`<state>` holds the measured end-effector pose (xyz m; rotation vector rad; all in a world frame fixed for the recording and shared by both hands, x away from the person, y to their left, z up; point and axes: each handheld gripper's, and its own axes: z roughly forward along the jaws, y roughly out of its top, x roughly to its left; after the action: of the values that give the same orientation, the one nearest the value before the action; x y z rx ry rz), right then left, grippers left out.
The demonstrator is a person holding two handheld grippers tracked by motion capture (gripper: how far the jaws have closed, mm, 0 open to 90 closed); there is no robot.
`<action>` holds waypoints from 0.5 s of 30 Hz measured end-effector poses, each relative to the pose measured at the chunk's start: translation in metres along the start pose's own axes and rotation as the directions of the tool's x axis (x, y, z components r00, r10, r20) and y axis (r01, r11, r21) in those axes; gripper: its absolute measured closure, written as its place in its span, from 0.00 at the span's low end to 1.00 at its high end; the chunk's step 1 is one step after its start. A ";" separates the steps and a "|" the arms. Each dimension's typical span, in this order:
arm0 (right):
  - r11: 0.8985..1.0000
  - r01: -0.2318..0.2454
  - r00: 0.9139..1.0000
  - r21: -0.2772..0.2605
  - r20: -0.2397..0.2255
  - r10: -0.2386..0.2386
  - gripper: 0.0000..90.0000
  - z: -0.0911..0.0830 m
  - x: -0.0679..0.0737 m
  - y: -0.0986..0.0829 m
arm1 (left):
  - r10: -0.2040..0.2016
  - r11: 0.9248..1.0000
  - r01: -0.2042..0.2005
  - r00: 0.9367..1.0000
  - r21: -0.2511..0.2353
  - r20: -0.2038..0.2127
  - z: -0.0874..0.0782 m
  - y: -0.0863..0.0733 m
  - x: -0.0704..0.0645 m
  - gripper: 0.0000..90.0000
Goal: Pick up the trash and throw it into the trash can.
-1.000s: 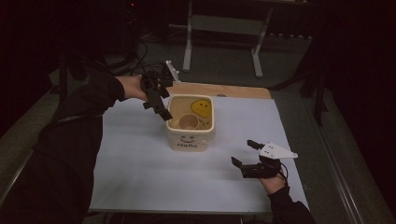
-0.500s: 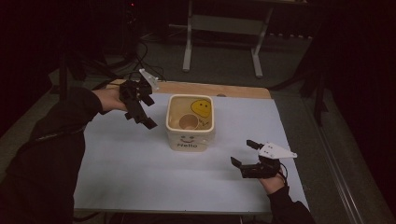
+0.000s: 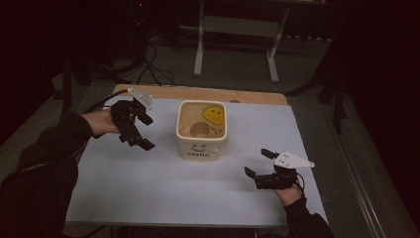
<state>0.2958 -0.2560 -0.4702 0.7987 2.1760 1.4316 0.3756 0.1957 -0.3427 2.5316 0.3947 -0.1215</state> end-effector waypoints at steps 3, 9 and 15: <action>1.000 -0.002 1.000 0.000 0.001 0.002 0.11 0.000 0.000 0.000 | -0.002 1.000 0.002 1.000 -0.004 -0.003 0.003 -0.008 -0.005 0.00; 1.000 -0.002 1.000 0.002 0.000 0.002 0.11 0.000 0.000 0.000 | -0.003 1.000 0.003 1.000 -0.023 0.010 0.011 -0.024 -0.016 0.00; 1.000 0.005 1.000 0.002 0.001 -0.005 0.11 0.000 0.000 0.000 | -0.019 0.997 0.021 0.999 -0.067 0.036 0.021 -0.044 -0.024 0.00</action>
<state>0.2958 -0.2559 -0.4702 0.7939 2.1769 1.4264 0.3388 0.2131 -0.3796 2.4558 0.4035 -0.1573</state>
